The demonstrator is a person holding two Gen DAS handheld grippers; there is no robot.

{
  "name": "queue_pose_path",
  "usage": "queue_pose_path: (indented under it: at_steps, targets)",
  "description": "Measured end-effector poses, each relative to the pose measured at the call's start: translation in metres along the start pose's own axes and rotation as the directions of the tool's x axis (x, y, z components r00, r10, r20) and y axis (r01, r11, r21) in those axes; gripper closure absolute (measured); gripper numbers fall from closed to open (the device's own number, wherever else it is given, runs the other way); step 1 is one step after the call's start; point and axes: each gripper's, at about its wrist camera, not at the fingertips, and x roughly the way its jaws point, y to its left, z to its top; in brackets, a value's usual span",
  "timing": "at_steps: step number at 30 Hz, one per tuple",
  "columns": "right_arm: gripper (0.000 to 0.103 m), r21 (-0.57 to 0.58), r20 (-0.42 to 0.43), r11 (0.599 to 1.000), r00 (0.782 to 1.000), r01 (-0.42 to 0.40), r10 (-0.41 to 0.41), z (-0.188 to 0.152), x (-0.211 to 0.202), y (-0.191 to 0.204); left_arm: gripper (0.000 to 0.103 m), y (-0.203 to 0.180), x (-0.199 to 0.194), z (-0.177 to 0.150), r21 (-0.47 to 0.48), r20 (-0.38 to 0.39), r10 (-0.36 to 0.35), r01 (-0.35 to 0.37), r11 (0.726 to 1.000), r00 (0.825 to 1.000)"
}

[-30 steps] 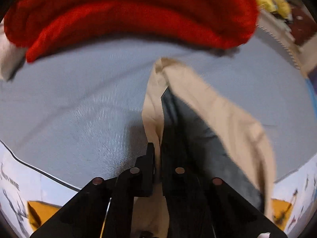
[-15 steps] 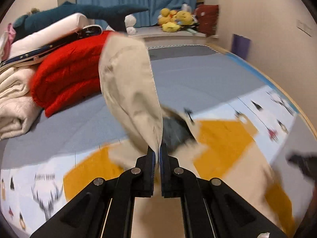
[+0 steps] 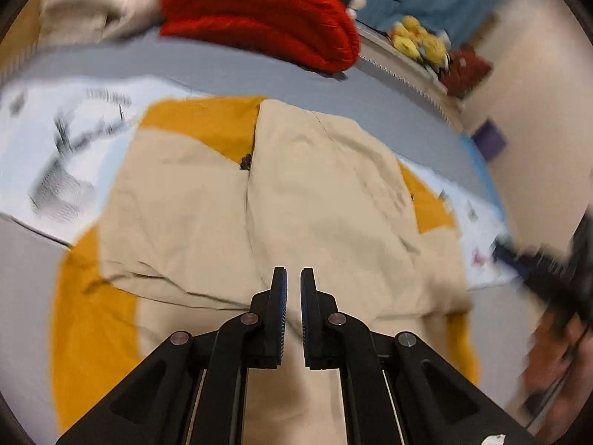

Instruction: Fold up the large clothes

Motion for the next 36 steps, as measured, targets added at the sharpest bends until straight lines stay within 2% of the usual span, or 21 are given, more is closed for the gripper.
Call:
queue_pose_path:
  at_steps: [1,4,7,9,11,14,15,16,18,19,20,23,24,26,28,29,30,32,33,34,36]
  targets:
    - [0.076,0.018,-0.024,1.0,0.999,-0.025,0.025,-0.003,0.007,0.0,0.083,0.006,0.006,0.003,-0.027,-0.02,-0.023,0.022,0.999,1.0]
    - [0.075,0.068,-0.109,0.995,0.99,-0.078,0.086,-0.012,0.036,0.0,0.077,0.02,0.024,0.0,-0.103,-0.07,-0.046,0.038,0.994,0.996]
    - [0.075,0.089,-0.171,0.992,0.98,-0.089,0.104,-0.021,0.061,0.004,0.066,0.035,0.046,-0.004,-0.218,-0.135,-0.129,0.097,0.971,0.982]
    - [0.075,0.123,-0.212,0.988,0.97,-0.097,0.122,-0.026,0.078,0.004,0.066,0.043,0.063,-0.01,-0.291,-0.18,-0.176,0.118,0.949,0.968]
    - [0.075,0.163,-0.235,0.982,0.963,-0.095,0.132,-0.03,0.089,0.001,0.066,0.044,0.071,-0.014,-0.319,-0.196,-0.182,0.112,0.941,0.964]
    - [0.075,0.2,-0.258,0.976,0.956,-0.088,0.139,-0.033,0.104,-0.003,0.069,0.045,0.077,-0.017,-0.355,-0.211,-0.2,0.116,0.928,0.957]
    - [0.075,0.214,-0.264,0.972,0.953,-0.094,0.15,-0.034,0.108,-0.004,0.076,0.044,0.077,-0.017,-0.361,-0.206,-0.209,0.124,0.924,0.956]
    - [0.075,0.227,-0.268,0.969,0.95,-0.1,0.161,-0.034,0.111,-0.005,0.091,0.044,0.075,-0.016,-0.36,-0.199,-0.217,0.135,0.923,0.956]
    - [0.076,0.245,-0.269,0.963,0.946,-0.116,0.183,-0.034,0.115,-0.006,0.098,0.04,0.069,-0.012,-0.343,-0.183,-0.234,0.161,0.925,0.955]
    - [0.081,0.25,-0.26,0.961,0.947,-0.122,0.188,-0.034,0.115,-0.006,0.1,0.036,0.065,-0.009,-0.326,-0.169,-0.237,0.173,0.929,0.957]
    - [0.091,0.254,-0.243,0.958,0.949,-0.136,0.199,-0.033,0.113,-0.005,0.1,0.034,0.061,-0.007,-0.31,-0.159,-0.24,0.182,0.933,0.958]
    - [0.098,0.234,-0.172,0.956,0.96,-0.179,0.222,-0.025,0.099,-0.001,0.1,0.023,0.049,-0.001,-0.249,-0.124,-0.215,0.179,0.952,0.969]
    - [0.098,0.218,-0.161,0.96,0.964,-0.174,0.211,-0.024,0.099,0.0,0.099,0.025,0.052,-0.003,-0.243,-0.136,-0.192,0.155,0.958,0.972]
    - [0.098,0.2,-0.227,0.976,0.964,-0.09,0.135,-0.028,0.11,-0.003,0.094,0.034,0.068,-0.011,-0.248,-0.207,-0.113,0.06,0.967,0.972]
    - [0.098,0.198,-0.323,0.98,0.946,0.034,0.033,-0.041,0.128,-0.011,0.091,0.04,0.08,-0.019,-0.246,-0.279,-0.043,-0.028,0.969,0.959]
    - [0.098,0.201,-0.335,0.977,0.942,0.069,0.003,-0.044,0.131,-0.014,0.091,0.042,0.08,-0.021,-0.262,-0.286,-0.036,-0.042,0.964,0.958]
    - [0.097,0.201,-0.334,0.975,0.942,0.091,-0.019,-0.044,0.131,-0.014,0.091,0.041,0.076,-0.02,-0.274,-0.274,-0.051,-0.028,0.961,0.96]
    - [0.096,0.169,-0.299,0.979,0.953,0.113,-0.058,-0.039,0.123,-0.009,0.09,0.032,0.066,-0.014,-0.243,-0.246,-0.054,-0.008,0.97,0.968]
    - [0.096,0.143,-0.258,0.981,0.962,0.128,-0.088,-0.034,0.115,-0.005,0.086,0.023,0.056,-0.008,-0.191,-0.213,-0.021,-0.021,0.981,0.977]
    - [0.096,0.12,-0.199,0.981,0.972,0.15,-0.124,-0.028,0.103,-0.001,0.082,0.018,0.05,-0.006,-0.158,-0.188,0.004,-0.035,0.987,0.982]
    - [0.094,0.102,-0.08,0.983,0.987,0.15,-0.143,-0.017,0.08,0.007,0.081,0.002,0.036,-0.004,-0.067,-0.129,0.043,-0.052,0.996,0.991]
